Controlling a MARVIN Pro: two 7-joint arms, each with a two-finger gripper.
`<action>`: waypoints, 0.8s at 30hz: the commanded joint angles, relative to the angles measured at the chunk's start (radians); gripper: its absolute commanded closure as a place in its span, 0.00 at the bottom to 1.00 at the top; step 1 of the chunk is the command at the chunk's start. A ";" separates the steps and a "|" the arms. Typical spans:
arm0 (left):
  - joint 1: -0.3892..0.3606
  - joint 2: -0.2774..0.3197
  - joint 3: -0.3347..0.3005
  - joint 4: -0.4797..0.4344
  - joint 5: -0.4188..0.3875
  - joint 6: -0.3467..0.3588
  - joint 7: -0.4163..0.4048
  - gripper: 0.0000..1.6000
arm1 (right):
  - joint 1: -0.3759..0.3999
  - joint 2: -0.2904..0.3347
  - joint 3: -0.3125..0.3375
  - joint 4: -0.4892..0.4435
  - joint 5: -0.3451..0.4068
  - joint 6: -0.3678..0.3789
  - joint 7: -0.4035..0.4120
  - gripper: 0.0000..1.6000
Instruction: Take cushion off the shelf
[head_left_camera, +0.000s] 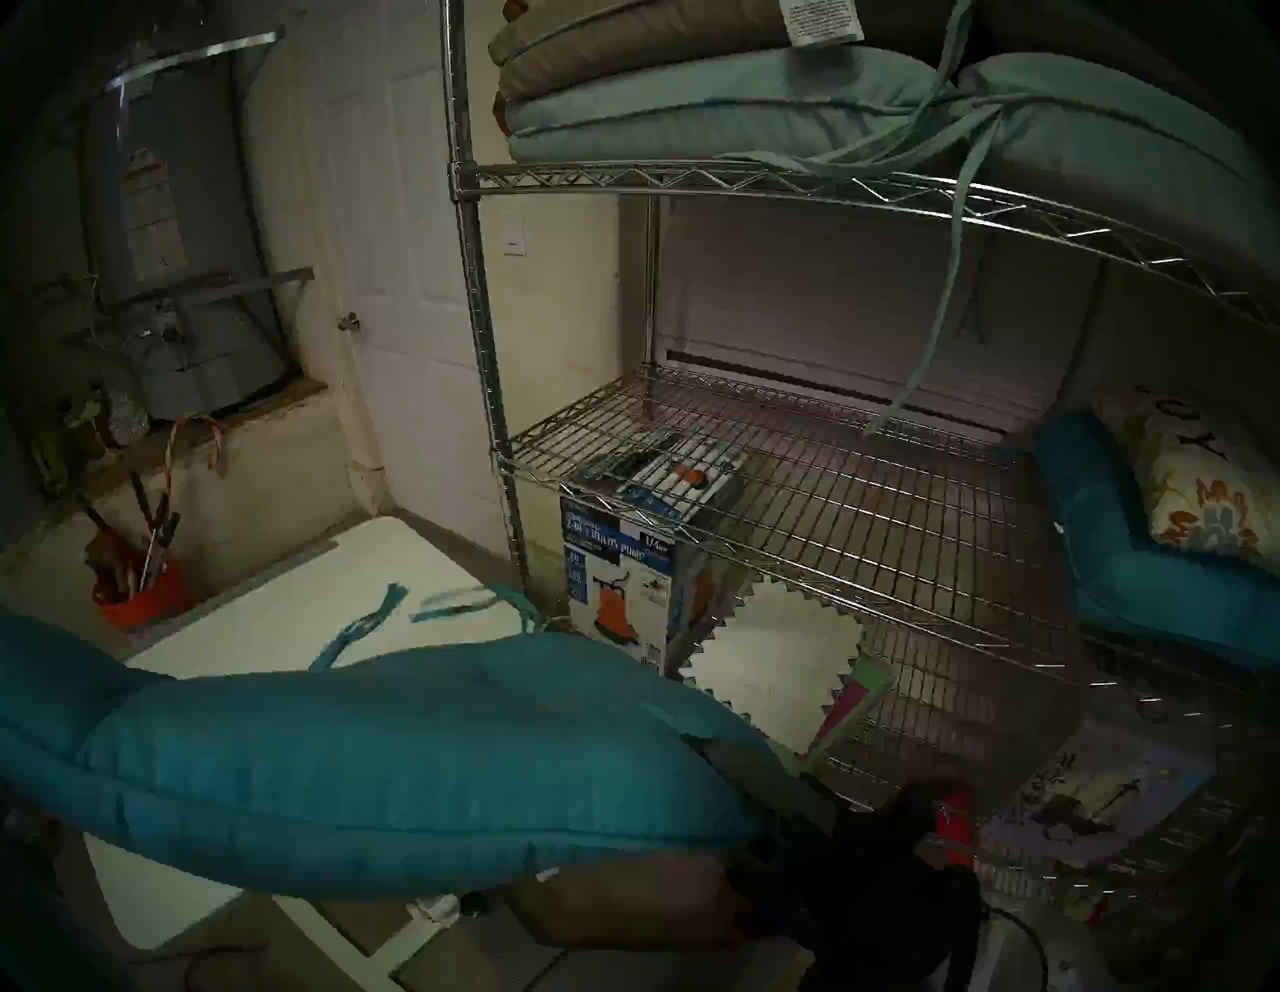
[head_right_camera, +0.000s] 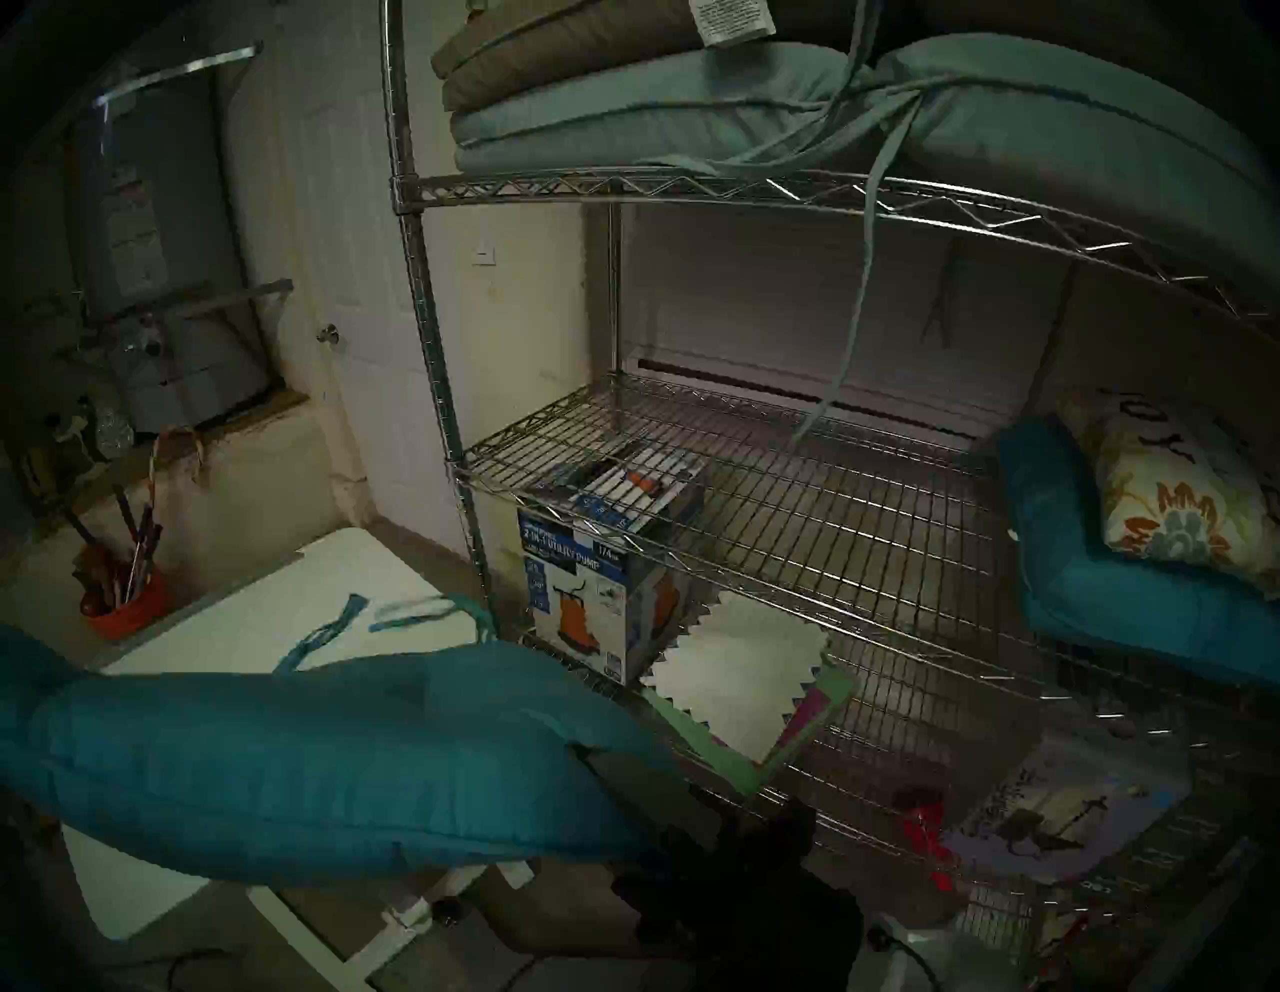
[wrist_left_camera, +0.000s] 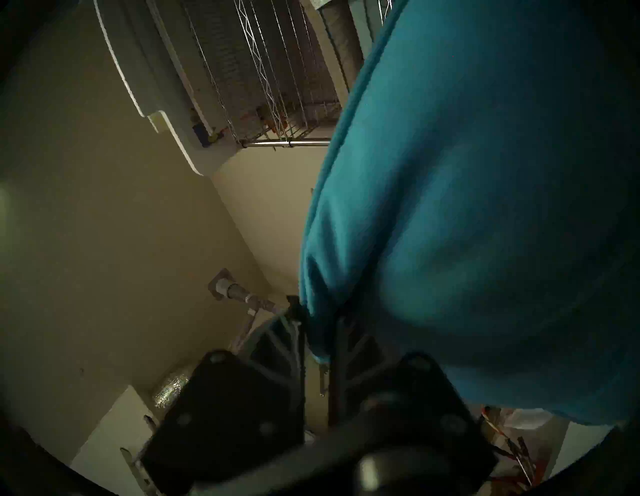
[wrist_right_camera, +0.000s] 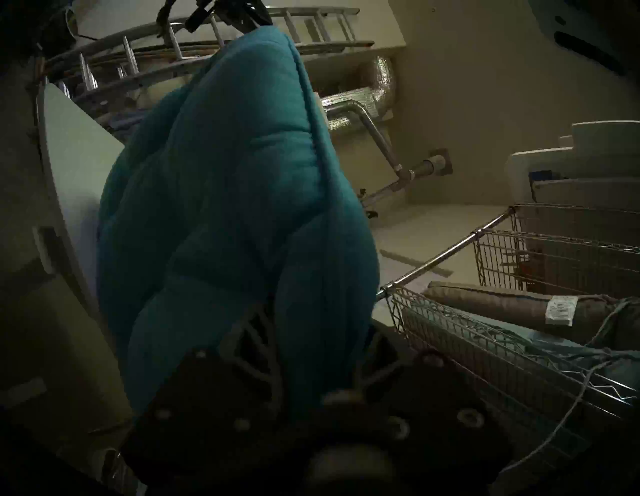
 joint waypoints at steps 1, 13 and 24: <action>0.004 -0.001 -0.081 0.042 -0.127 0.014 0.055 1.00 | 0.014 -0.006 -0.010 -0.024 -0.002 0.004 -0.030 1.00; 0.004 -0.001 -0.106 0.070 -0.218 0.007 0.011 1.00 | 0.045 -0.007 -0.040 -0.002 -0.037 0.004 -0.031 1.00; 0.004 -0.001 -0.082 0.094 -0.365 0.064 -0.130 1.00 | 0.091 -0.012 -0.068 0.055 -0.075 0.004 -0.042 1.00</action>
